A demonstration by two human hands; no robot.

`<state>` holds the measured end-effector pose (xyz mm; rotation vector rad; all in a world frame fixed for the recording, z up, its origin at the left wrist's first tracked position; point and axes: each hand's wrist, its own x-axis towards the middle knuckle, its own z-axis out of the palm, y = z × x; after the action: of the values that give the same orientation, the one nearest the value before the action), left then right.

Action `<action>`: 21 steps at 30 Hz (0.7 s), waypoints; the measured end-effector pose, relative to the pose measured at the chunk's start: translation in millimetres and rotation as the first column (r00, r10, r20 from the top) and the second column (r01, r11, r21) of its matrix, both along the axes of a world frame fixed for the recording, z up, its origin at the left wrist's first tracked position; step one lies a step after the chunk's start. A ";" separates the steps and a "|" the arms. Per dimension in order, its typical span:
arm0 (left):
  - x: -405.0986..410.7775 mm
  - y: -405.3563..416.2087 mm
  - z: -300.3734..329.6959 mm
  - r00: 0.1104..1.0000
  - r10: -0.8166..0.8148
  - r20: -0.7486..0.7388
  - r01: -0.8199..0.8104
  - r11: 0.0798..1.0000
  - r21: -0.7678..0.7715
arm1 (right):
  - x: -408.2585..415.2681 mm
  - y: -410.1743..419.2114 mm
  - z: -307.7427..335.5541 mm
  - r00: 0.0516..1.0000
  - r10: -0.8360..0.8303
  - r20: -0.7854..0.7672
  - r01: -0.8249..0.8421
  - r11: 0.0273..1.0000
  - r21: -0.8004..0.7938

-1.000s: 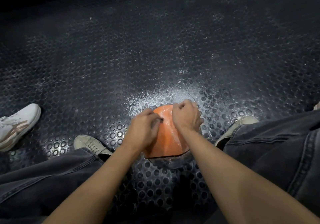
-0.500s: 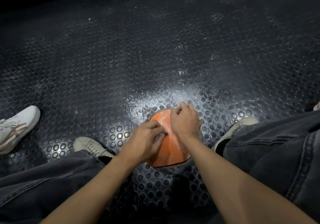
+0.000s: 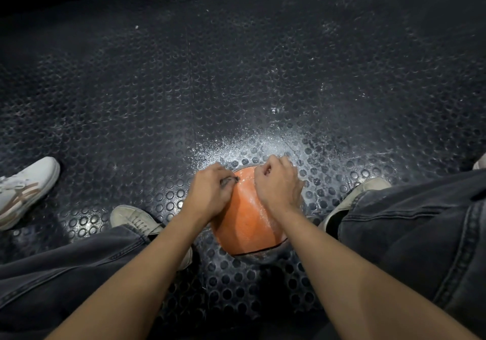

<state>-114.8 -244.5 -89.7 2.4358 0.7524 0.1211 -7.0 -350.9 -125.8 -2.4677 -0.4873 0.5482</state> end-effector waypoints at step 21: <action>-3.0 -4.2 -5.0 0.994 0.108 -0.024 -0.109 0.993 -0.045 | -5.2 -6.2 9.6 0.984 0.170 0.047 -0.170 0.985 0.002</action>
<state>-117.8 -248.7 -94.7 2.3560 0.8873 0.1182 -12.2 -357.0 -116.2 -2.4517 -0.7228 0.5563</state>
